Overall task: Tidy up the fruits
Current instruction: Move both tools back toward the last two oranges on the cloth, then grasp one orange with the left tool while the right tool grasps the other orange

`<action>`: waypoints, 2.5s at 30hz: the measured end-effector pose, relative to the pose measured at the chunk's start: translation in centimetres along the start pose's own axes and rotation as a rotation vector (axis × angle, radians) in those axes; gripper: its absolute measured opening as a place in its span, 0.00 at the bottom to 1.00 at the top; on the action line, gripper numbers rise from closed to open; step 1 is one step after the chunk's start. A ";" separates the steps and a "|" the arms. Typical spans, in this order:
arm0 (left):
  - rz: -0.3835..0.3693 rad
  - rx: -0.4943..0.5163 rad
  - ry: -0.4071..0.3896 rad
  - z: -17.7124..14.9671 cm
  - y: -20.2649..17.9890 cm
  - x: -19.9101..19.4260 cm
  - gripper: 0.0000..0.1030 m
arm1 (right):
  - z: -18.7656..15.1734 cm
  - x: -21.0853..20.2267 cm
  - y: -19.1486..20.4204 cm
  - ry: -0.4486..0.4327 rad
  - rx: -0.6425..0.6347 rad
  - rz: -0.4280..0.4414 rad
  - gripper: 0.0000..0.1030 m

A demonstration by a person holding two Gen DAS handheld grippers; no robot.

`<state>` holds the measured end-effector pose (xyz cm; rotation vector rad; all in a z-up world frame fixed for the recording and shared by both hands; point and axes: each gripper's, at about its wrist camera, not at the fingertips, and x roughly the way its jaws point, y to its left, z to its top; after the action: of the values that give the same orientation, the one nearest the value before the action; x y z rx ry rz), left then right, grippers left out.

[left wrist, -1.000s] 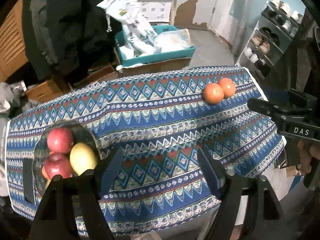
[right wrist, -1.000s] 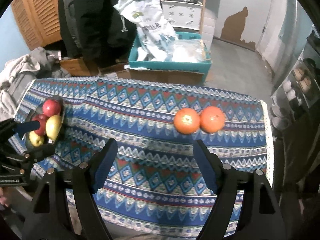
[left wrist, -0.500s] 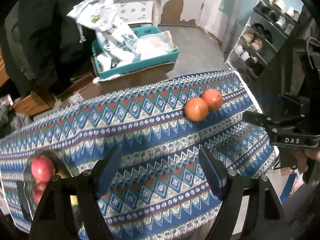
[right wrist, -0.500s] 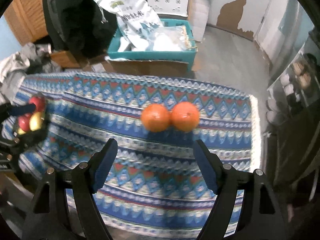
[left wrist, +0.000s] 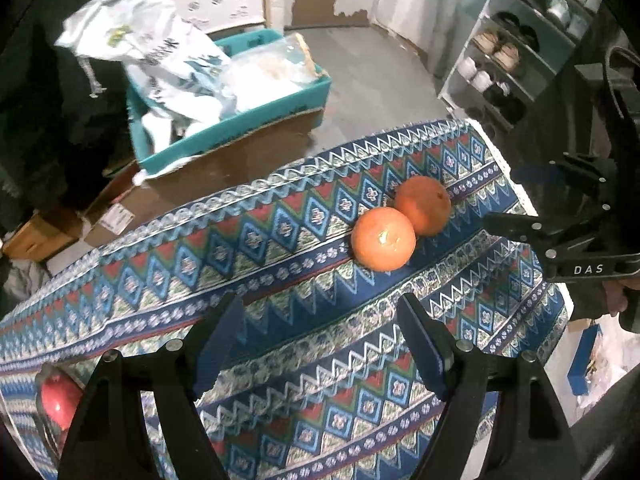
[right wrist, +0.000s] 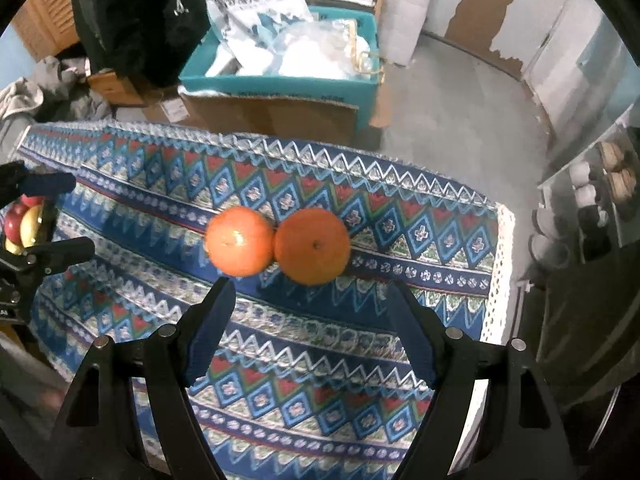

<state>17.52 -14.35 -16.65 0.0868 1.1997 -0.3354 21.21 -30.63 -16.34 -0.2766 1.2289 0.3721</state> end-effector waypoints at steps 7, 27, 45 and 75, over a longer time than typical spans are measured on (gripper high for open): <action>-0.018 0.058 0.048 1.5 -2.0 4.1 0.78 | -0.7 3.3 -1.8 0.037 -0.017 0.016 0.76; -0.085 0.062 0.126 3.8 -4.9 12.2 0.78 | -2.1 6.4 -4.6 0.061 -0.003 0.089 0.76; -0.087 0.062 0.075 1.9 -2.2 10.6 0.65 | 0.7 8.2 -1.5 0.060 -0.077 0.148 0.76; -0.039 -0.007 0.048 0.0 2.5 7.4 0.65 | 2.2 10.4 1.3 0.056 -0.036 0.103 0.68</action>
<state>20.66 -13.52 -23.73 0.0656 1.2513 -0.3646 25.52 -27.27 -25.50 -0.2569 1.2953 0.4784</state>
